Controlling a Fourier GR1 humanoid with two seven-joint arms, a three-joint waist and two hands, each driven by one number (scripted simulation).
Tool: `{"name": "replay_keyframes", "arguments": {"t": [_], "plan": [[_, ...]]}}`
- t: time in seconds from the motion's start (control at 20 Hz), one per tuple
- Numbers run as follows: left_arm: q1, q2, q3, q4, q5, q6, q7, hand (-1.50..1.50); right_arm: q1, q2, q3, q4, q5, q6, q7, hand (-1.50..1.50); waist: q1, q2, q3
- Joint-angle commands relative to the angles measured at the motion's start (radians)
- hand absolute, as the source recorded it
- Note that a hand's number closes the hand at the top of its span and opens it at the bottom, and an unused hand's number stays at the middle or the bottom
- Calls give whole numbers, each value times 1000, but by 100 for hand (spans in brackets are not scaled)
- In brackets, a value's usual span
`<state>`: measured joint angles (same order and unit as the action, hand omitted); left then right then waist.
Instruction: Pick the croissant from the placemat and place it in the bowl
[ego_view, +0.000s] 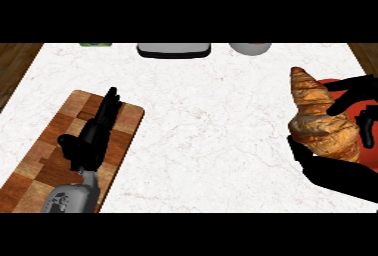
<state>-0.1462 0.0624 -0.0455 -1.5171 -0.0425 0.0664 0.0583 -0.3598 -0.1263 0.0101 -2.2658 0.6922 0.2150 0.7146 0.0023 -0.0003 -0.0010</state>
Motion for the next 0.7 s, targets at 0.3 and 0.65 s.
{"name": "replay_keyframes", "arguments": {"t": [0.3,0.65], "plan": [[3,-5,-10,-78,4,-3,72,0,-51,-205,-175,298,48,16,-154,150,6,2,2],[43,4,-8,-26,-7,-28,-29,0,-82,-298,-244,581,116,-80,-312,150,5,3,1]]}}
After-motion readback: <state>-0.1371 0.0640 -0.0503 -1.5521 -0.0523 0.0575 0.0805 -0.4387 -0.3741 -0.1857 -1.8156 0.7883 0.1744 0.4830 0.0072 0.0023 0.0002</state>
